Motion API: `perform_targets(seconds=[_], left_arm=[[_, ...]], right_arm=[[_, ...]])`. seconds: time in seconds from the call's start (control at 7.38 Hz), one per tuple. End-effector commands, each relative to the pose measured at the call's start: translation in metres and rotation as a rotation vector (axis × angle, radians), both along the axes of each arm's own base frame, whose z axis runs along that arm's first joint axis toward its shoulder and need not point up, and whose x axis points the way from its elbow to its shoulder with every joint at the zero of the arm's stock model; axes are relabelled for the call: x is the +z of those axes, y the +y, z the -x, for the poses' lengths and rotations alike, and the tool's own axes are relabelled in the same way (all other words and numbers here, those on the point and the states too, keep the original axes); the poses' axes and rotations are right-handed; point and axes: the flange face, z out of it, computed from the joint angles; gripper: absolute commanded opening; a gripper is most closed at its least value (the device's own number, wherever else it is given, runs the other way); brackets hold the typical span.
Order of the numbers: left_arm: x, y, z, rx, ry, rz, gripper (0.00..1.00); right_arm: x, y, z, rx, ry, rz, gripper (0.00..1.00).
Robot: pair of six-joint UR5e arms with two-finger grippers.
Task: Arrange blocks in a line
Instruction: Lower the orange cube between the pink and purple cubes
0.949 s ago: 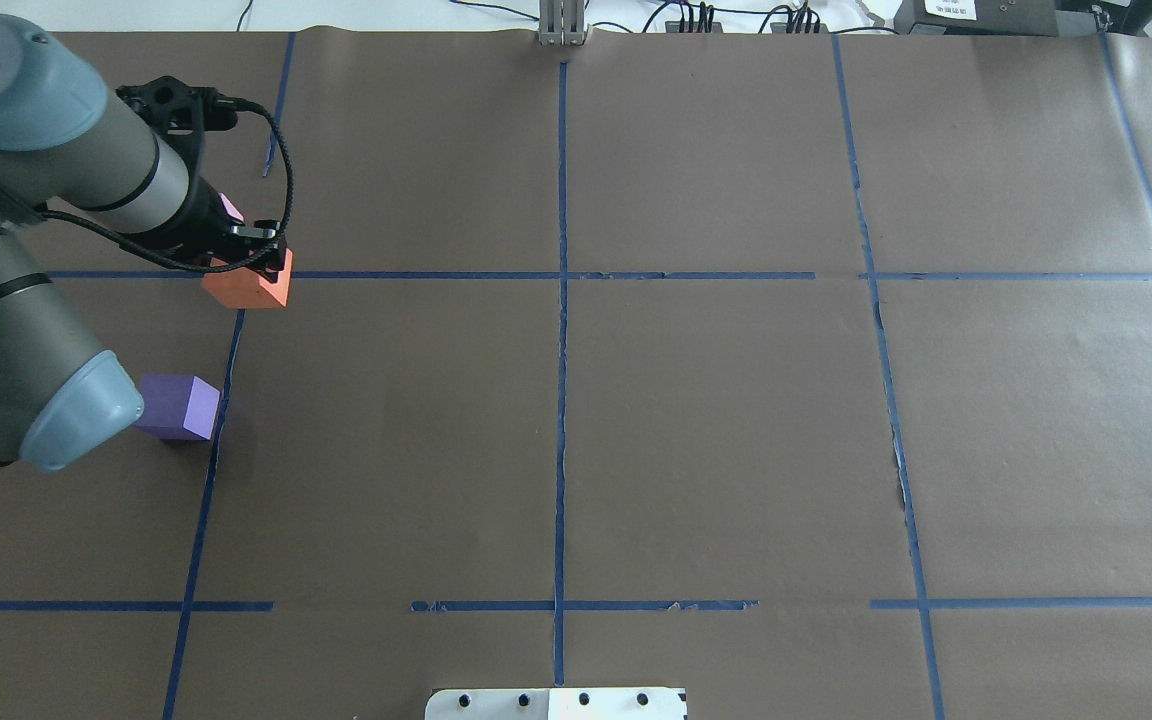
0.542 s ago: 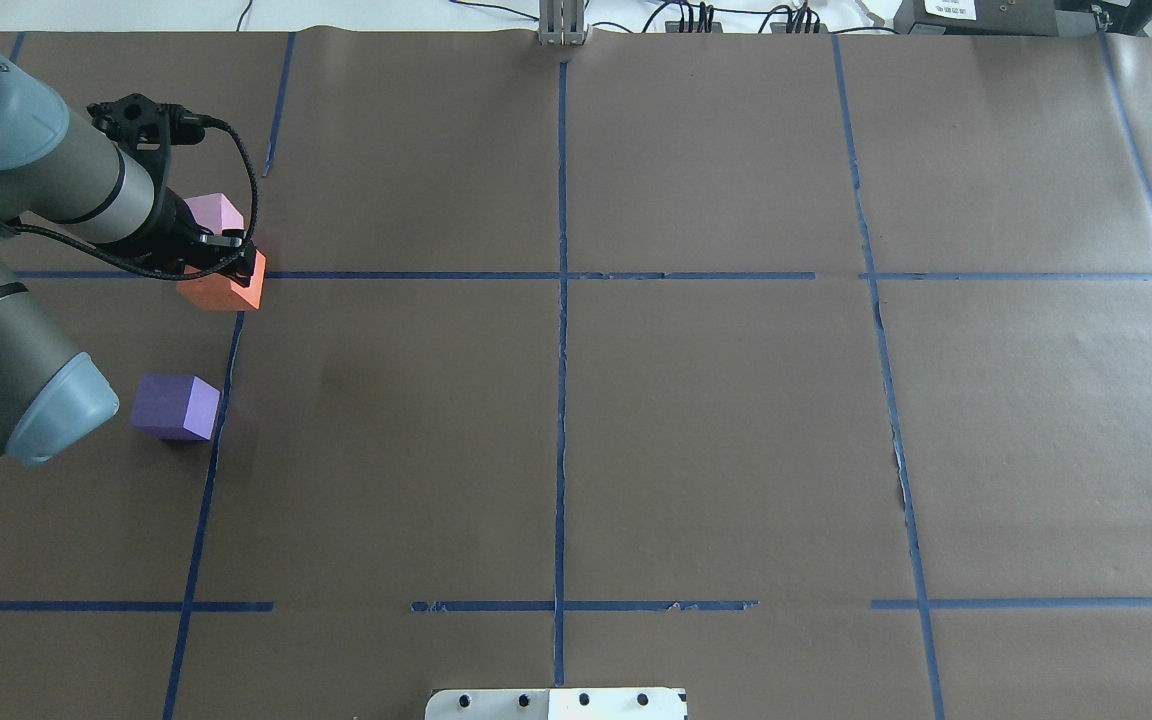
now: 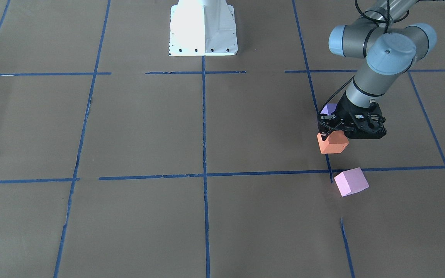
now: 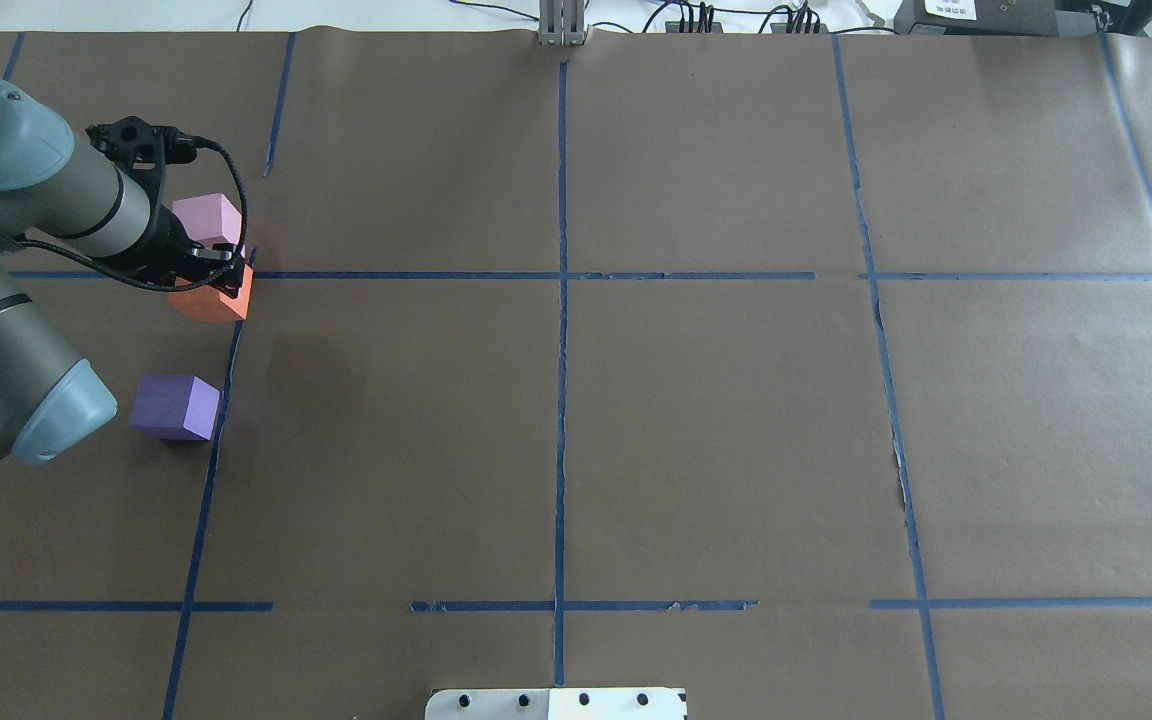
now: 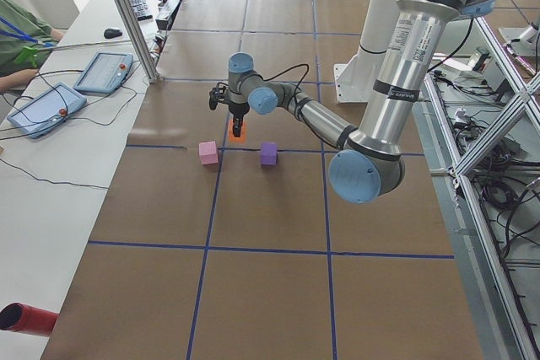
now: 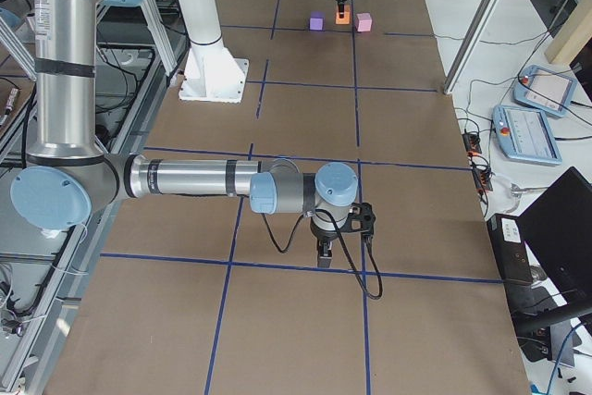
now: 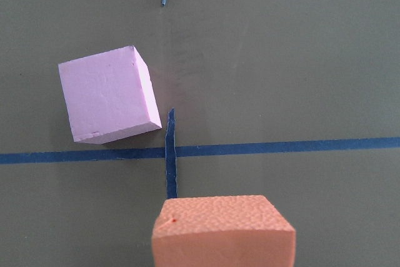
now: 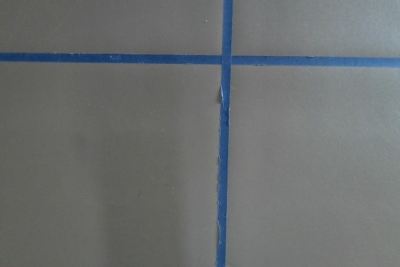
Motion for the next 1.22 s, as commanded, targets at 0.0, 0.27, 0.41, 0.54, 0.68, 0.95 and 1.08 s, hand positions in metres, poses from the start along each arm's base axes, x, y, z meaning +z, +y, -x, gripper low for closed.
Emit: perform_targets(seconds=[0.0, 0.27, 0.41, 0.54, 0.68, 0.95, 1.08], left_arm=[[0.015, -0.002, -0.004, 0.006, -0.018, 0.022, 0.0], [0.034, -0.009, -0.009, 0.008, -0.016, 0.019, 0.0], [0.048, -0.013, -0.012, 0.008, -0.013, 0.016, 0.0], [0.052, -0.013, -0.01, 0.017, -0.005, -0.004, 0.0], [0.057, -0.01, -0.006, 0.025, -0.009, -0.005, 0.0], [0.058, -0.011, -0.004, 0.026, -0.011, -0.008, 0.0], [0.058, -0.011, -0.004, 0.026, -0.011, -0.008, 0.0]], right_arm=[[0.001, 0.0, 0.0, 0.0, 0.0, 0.001, 1.0], [0.0, 0.0, 0.001, -0.001, 0.0, 0.0, 1.0], [0.0, 0.0, 0.0, 0.0, 0.0, 0.0, 1.0], [0.0, 0.0, 0.001, -0.001, 0.0, 0.0, 1.0], [0.0, 0.0, 0.0, 0.0, 0.001, -0.001, 1.0], [0.001, 0.0, 0.001, -0.001, 0.0, 0.001, 1.0], [0.0, 0.0, 0.0, 0.0, 0.0, 0.0, 1.0]])
